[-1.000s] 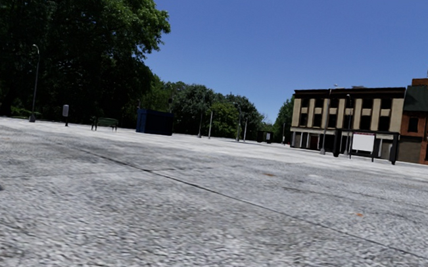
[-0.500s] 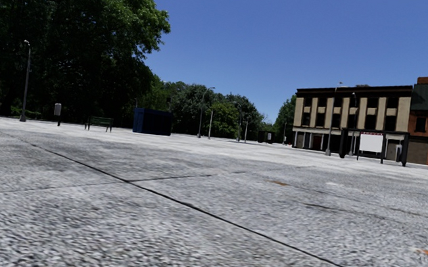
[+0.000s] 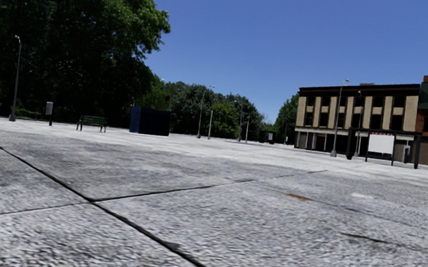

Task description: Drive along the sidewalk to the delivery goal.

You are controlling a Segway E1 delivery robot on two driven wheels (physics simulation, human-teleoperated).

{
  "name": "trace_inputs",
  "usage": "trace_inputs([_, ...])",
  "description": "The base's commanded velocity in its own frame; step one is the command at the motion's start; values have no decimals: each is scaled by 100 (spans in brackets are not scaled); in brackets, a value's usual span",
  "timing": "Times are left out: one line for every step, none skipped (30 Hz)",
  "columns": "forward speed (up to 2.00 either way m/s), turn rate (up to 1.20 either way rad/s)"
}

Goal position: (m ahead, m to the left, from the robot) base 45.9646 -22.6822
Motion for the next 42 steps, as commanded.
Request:
trace_inputs([200,0])
trace_inputs([200,0])
trace_inputs([200,0])
trace_inputs([200,0])
trace_inputs([200,0])
trace_inputs([200,0])
trace_inputs([200,0])
trace_inputs([200,0])
trace_inputs([200,0])
trace_inputs([200,0])
trace_inputs([200,0])
trace_inputs([200,0])
trace_inputs([200,0])
trace_inputs([200,0])
trace_inputs([200,0])
trace_inputs([200,0])
trace_inputs([200,0])
trace_inputs([200,0])
trace_inputs([200,0])
trace_inputs([200,0])
trace_inputs([200,0])
trace_inputs([200,0])
trace_inputs([200,0])
trace_inputs([200,0])
trace_inputs([200,0])
trace_inputs([200,0])
trace_inputs([200,0])
trace_inputs([200,0])
trace_inputs([200,0])
trace_inputs([200,0])
trace_inputs([200,0])
trace_inputs([200,0])
trace_inputs([200,0])
trace_inputs([200,0])
trace_inputs([200,0])
trace_inputs([200,0])
trace_inputs([200,0])
trace_inputs([200,0])
trace_inputs([200,0])
trace_inputs([200,0])
trace_inputs([200,0])
trace_inputs([200,0])
